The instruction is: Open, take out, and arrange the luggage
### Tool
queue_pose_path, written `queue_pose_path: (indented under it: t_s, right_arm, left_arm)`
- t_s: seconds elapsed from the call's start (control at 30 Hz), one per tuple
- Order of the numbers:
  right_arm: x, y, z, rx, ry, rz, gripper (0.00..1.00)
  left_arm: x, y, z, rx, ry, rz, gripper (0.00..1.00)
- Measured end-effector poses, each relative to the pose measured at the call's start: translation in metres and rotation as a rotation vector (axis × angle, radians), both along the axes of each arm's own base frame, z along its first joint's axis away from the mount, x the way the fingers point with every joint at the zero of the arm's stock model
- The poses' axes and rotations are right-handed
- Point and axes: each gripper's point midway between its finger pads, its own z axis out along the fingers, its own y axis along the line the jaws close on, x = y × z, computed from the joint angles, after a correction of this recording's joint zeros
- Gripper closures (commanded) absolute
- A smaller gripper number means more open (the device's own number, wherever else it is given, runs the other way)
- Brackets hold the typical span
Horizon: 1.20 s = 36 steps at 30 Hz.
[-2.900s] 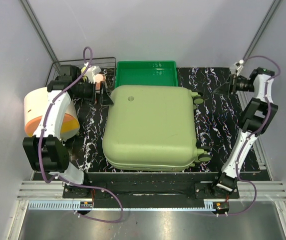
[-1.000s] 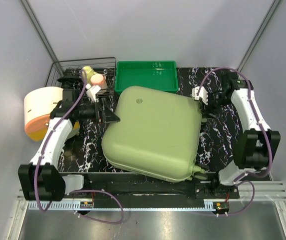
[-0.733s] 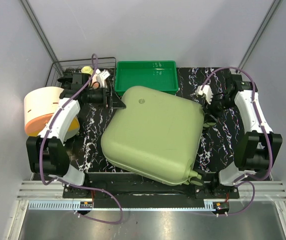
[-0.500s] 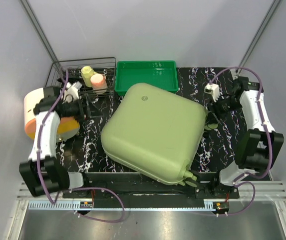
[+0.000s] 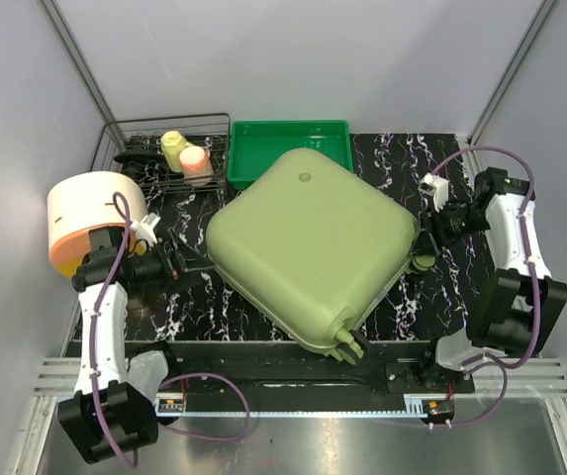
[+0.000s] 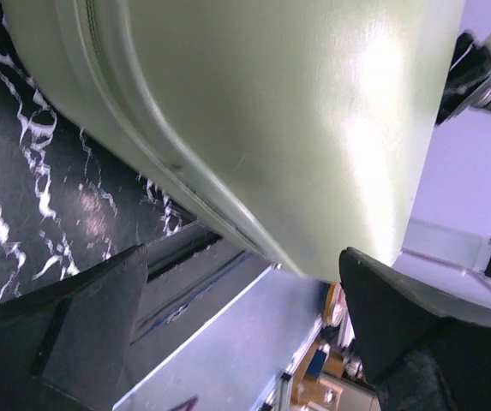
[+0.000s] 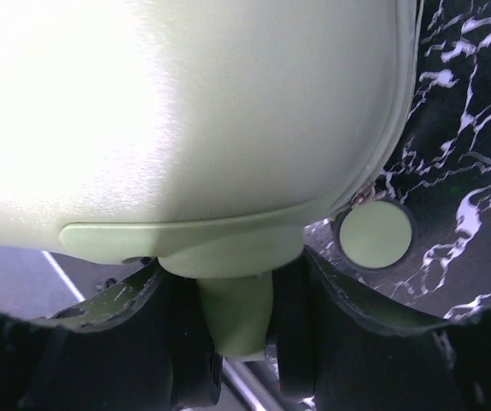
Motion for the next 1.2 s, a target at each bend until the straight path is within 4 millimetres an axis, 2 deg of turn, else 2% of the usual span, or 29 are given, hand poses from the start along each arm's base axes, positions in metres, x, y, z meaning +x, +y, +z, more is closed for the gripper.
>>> queue_pose_path:
  t_s: [0.03, 0.1, 0.13, 0.2, 0.23, 0.3, 0.33, 0.37, 0.47, 0.53, 0.6, 0.7, 0.73, 0.8, 0.83, 0.9, 0.93, 0.97, 1.03, 1.13, 1.2]
  right_arm:
    - [-0.002, 0.001, -0.001, 0.002, -0.009, 0.012, 0.93]
    - [-0.003, 0.005, -0.002, -0.032, -0.078, 0.073, 0.78]
    - [-0.004, 0.008, -0.003, -0.054, -0.106, 0.103, 0.61]
    - [-0.012, 0.015, -0.005, -0.120, -0.159, 0.178, 0.54]
    - [-0.019, 0.021, -0.005, -0.151, -0.179, 0.219, 0.47]
    - [-0.030, 0.029, -0.004, -0.196, -0.197, 0.260, 0.40]
    - [-0.036, 0.033, -0.002, -0.208, -0.200, 0.267, 0.34]
    - [-0.040, 0.035, 0.000, -0.217, -0.209, 0.277, 0.20]
    - [-0.060, 0.043, 0.006, -0.233, -0.227, 0.372, 0.05]
    - [-0.069, 0.048, 0.014, -0.230, -0.223, 0.413, 0.01]
    - [-0.068, 0.051, 0.029, -0.219, -0.229, 0.415, 0.00]
    - [-0.055, 0.063, 0.074, -0.146, -0.306, 0.384, 0.00]
    - [-0.045, 0.070, 0.092, -0.106, -0.364, 0.376, 0.00]
    - [-0.018, 0.082, 0.140, -0.015, -0.493, 0.350, 0.02]
    - [-0.002, 0.082, 0.161, 0.016, -0.550, 0.326, 0.04]
    - [0.027, 0.074, 0.189, 0.053, -0.627, 0.272, 0.08]
    - [0.040, 0.067, 0.192, 0.054, -0.637, 0.246, 0.14]
    - [0.053, 0.057, 0.189, 0.056, -0.626, 0.214, 0.17]
    - [0.069, 0.042, 0.166, 0.049, -0.554, 0.159, 0.27]
    - [0.077, 0.018, 0.100, 0.026, -0.345, 0.081, 0.35]
    - [0.068, 0.009, 0.058, 0.011, -0.224, 0.071, 0.39]
  left_arm:
    - [0.003, -0.001, -0.001, -0.009, 0.004, 0.006, 0.03]
    - [0.012, -0.006, 0.001, -0.024, -0.010, -0.004, 0.03]
    - [0.018, -0.009, 0.003, -0.028, -0.026, -0.016, 0.03]
    - [0.027, -0.016, 0.007, -0.035, -0.043, -0.048, 0.03]
    - [0.033, -0.019, 0.010, -0.036, -0.051, -0.063, 0.04]
    - [0.042, -0.018, 0.009, -0.011, -0.037, -0.050, 0.04]
    - [0.047, -0.015, 0.009, -0.001, -0.034, -0.031, 0.04]
    - [0.052, -0.013, 0.008, 0.012, -0.038, -0.018, 0.04]
    - [0.063, -0.008, 0.009, 0.036, -0.064, 0.005, 0.04]
    - [0.071, -0.006, 0.010, 0.050, -0.086, 0.015, 0.05]
    - [0.076, -0.004, 0.011, 0.058, -0.101, 0.017, 0.05]
    - [0.077, -0.004, 0.011, 0.064, -0.111, 0.008, 0.05]
    - [0.077, -0.005, 0.011, 0.066, -0.114, 0.002, 0.05]
    - [0.076, -0.006, 0.011, 0.072, -0.120, -0.006, 0.05]
    - [0.076, -0.006, 0.011, 0.075, -0.121, -0.010, 0.05]
    - [0.075, -0.005, 0.011, 0.082, -0.120, -0.020, 0.05]
    - [0.073, -0.005, 0.011, 0.085, -0.121, -0.026, 0.04]
    - [0.071, -0.006, 0.011, 0.086, -0.118, -0.032, 0.04]
    - [0.065, -0.006, 0.011, 0.081, -0.105, -0.041, 0.02]
    - [0.056, -0.007, 0.014, 0.080, -0.115, -0.045, 0.02]
    - [0.049, -0.009, 0.016, 0.076, -0.128, -0.049, 0.01]
